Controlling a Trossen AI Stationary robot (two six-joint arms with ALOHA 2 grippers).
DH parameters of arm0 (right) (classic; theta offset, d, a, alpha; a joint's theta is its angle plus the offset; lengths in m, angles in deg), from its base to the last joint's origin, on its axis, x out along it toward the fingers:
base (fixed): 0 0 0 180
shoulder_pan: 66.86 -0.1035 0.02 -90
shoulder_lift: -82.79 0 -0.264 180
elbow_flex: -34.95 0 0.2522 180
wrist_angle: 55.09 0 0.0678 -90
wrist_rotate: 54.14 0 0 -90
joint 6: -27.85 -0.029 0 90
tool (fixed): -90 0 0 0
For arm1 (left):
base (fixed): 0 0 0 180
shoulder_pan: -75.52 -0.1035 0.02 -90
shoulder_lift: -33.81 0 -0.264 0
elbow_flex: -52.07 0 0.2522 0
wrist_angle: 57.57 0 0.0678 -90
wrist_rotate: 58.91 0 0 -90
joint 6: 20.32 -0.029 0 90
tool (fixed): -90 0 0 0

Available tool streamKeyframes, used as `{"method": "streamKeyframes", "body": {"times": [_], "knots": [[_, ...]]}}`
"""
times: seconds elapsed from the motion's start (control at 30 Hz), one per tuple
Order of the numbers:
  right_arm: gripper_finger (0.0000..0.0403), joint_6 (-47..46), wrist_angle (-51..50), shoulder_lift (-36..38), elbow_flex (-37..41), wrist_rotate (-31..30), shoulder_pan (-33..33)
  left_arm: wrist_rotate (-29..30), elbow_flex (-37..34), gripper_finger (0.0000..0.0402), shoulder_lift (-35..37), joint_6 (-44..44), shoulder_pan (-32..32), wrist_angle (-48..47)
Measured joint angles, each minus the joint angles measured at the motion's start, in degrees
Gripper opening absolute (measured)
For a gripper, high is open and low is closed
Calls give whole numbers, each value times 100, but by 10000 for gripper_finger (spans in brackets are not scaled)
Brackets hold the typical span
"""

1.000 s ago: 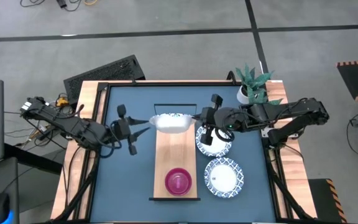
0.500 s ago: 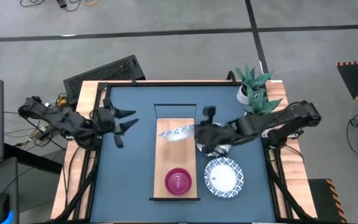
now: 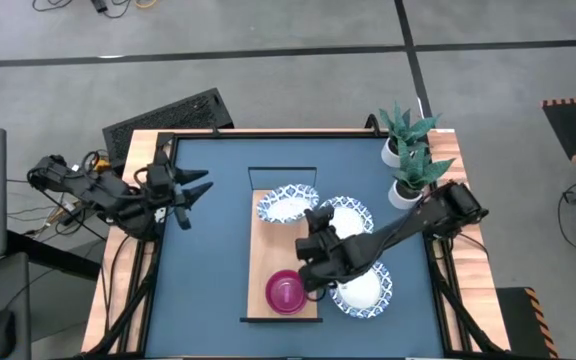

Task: Place and stack bowls onto a shelf
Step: Put the left white bowl on the shelf

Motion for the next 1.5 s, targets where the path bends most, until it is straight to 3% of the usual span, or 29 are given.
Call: {"method": "streamKeyframes", "body": {"times": [0.4,0.6,0.7,0.83,0.93,1.1,1.37,1.5], "knots": [[18,-1100,305,-778,1,-274,-14,176,0,138,-79,331,0,-448],[57,-1282,362,-752,0,-106,-14,144,0,138,-79,331,0,-446],[67,-1313,378,-717,-2,394,6,143,0,138,-74,331,0,-449],[73,-1509,369,-722,0,1728,46,142,0,138,-76,331,0,-544],[75,-1712,356,-722,0,2296,68,141,0,138,-76,331,0,-577],[77,-1766,324,-519,2,2766,59,141,0,138,-74,331,0,-579],[77,-1766,158,109,-1,2931,135,141,0,138,-76,333,0,-606],[78,-1750,105,237,-2,3481,299,139,0,138,-76,340,0,-612]]}}
